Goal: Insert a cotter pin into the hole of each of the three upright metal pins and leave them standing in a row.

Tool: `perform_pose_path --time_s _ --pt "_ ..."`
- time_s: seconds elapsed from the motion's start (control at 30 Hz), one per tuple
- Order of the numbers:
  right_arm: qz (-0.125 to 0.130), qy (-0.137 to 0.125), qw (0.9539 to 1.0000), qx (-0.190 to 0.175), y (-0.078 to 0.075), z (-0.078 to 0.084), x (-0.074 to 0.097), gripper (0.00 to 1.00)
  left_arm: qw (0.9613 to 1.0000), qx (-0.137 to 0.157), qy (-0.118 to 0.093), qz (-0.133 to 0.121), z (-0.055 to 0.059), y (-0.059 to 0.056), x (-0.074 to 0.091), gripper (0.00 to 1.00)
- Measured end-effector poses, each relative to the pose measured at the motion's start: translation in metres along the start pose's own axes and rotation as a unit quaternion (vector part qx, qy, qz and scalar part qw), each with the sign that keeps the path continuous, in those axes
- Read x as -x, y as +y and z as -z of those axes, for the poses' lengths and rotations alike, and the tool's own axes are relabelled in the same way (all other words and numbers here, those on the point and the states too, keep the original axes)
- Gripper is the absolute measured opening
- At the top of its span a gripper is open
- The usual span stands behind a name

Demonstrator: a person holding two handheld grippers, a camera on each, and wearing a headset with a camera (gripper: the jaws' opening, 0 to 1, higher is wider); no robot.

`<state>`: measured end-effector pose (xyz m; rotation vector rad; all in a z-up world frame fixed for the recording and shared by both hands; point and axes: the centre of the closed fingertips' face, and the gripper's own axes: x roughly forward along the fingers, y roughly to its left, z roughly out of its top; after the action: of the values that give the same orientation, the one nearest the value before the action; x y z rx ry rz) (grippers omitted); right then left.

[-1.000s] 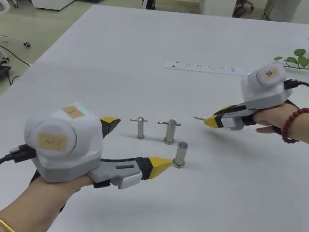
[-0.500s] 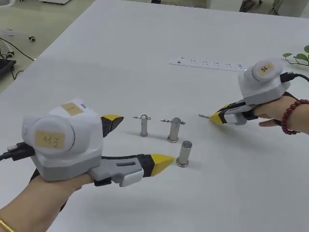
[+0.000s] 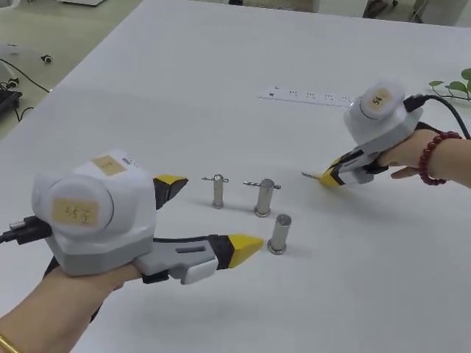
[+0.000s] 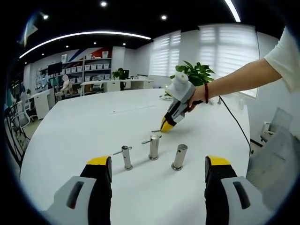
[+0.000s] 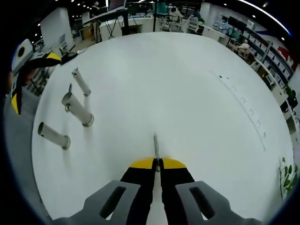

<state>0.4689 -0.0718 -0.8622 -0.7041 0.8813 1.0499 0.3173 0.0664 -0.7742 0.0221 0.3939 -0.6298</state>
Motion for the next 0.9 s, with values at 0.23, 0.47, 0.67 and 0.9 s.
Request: perform_pose_path --time_s 0.23,0.47,0.67,0.9 --pt "0.003 0.032 0.9988 0.038 -0.005 0.0 -0.004 0.03 1.0 0.0 0.002 0.001 0.0 0.0 0.0 0.8" --pt "0.02 0.05 0.9958 0.075 -0.01 0.001 -0.007 0.02 1.0 0.0 0.006 0.0 0.002 0.0 0.001 0.78" --pt "0.032 0.055 0.9938 0.091 -0.008 0.003 -0.002 0.02 0.9999 -0.003 0.011 0.004 0.003 -0.002 0.0 0.77" --pt "0.044 0.042 0.9908 0.121 -0.005 -0.005 0.012 0.02 0.9998 -0.014 0.016 0.005 -0.001 -0.004 -0.002 0.75"
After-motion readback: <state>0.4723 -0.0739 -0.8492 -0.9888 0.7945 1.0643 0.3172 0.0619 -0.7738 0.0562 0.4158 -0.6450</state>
